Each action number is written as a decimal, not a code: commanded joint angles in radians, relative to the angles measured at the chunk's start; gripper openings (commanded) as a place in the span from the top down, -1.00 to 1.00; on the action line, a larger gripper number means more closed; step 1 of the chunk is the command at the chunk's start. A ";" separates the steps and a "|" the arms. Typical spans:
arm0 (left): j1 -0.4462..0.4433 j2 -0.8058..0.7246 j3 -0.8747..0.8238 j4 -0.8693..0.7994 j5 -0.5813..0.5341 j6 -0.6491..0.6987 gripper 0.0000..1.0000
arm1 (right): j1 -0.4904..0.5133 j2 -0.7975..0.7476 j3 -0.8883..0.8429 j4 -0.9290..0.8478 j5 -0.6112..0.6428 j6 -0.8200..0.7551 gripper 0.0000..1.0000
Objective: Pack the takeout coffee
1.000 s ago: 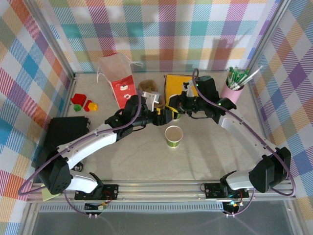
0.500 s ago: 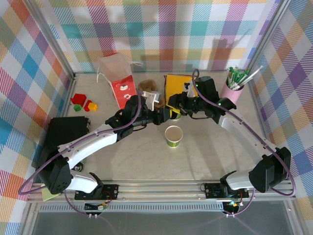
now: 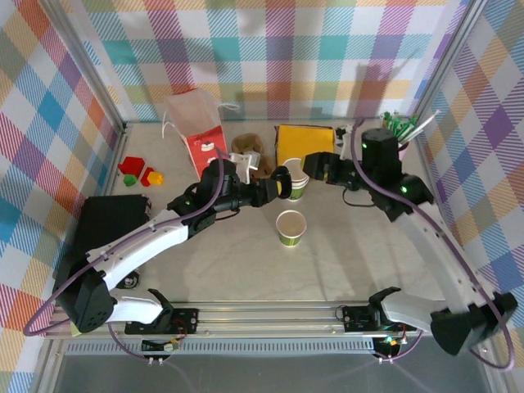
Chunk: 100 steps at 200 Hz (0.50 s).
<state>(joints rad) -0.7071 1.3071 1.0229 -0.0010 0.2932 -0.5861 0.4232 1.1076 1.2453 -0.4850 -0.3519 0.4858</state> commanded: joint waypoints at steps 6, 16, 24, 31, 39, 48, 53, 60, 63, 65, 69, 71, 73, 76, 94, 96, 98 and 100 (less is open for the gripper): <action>0.054 -0.036 0.013 -0.060 0.077 -0.137 0.54 | 0.024 -0.073 -0.132 0.124 -0.015 -0.310 -0.12; 0.071 -0.044 0.013 -0.073 0.103 -0.178 0.54 | 0.057 -0.090 -0.182 0.162 -0.001 -0.402 -0.12; 0.081 -0.052 0.013 -0.088 0.115 -0.210 0.54 | 0.093 -0.094 -0.216 0.190 0.030 -0.478 -0.11; 0.089 -0.060 0.013 -0.100 0.122 -0.235 0.55 | 0.123 -0.094 -0.240 0.216 0.064 -0.536 -0.10; 0.098 -0.069 0.014 -0.108 0.131 -0.259 0.54 | 0.150 -0.091 -0.272 0.252 0.100 -0.593 -0.10; 0.106 -0.079 0.019 -0.118 0.144 -0.281 0.54 | 0.177 -0.090 -0.310 0.304 0.127 -0.663 -0.08; 0.110 -0.082 0.022 -0.129 0.150 -0.290 0.54 | 0.193 -0.093 -0.335 0.345 0.144 -0.699 -0.07; 0.116 -0.087 0.030 -0.144 0.157 -0.302 0.54 | 0.219 -0.097 -0.370 0.404 0.174 -0.751 -0.06; 0.118 -0.089 0.034 -0.149 0.161 -0.307 0.54 | 0.230 -0.099 -0.385 0.430 0.188 -0.774 -0.06; 0.119 -0.091 0.035 -0.150 0.164 -0.312 0.54 | 0.237 -0.099 -0.394 0.449 0.197 -0.791 -0.06; 0.123 -0.094 0.035 -0.153 0.169 -0.322 0.54 | 0.251 -0.102 -0.414 0.483 0.212 -0.821 -0.06; 0.125 -0.095 0.036 -0.154 0.171 -0.328 0.54 | 0.258 -0.103 -0.423 0.499 0.219 -0.838 -0.06; 0.126 -0.096 0.036 -0.154 0.173 -0.334 0.54 | 0.264 -0.104 -0.431 0.516 0.226 -0.850 -0.07; 0.128 -0.098 0.036 -0.154 0.176 -0.345 0.54 | 0.272 -0.104 -0.445 0.540 0.232 -0.878 -0.07; 0.136 -0.106 0.030 -0.132 0.197 -0.402 0.54 | 0.316 -0.100 -0.521 0.672 0.238 -1.033 -0.05; 0.136 -0.108 0.029 -0.131 0.198 -0.408 0.54 | 0.320 -0.099 -0.527 0.684 0.243 -1.044 -0.05; 0.136 -0.110 0.028 -0.128 0.200 -0.411 0.54 | 0.325 -0.097 -0.531 0.697 0.248 -1.052 -0.05; 0.136 -0.110 0.027 -0.126 0.202 -0.416 0.54 | 0.328 -0.095 -0.536 0.706 0.253 -1.061 -0.05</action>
<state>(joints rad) -0.5850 1.2263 1.0271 -0.1291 0.4374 -0.8997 0.7067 1.0183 0.7677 -0.0498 -0.1650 -0.3004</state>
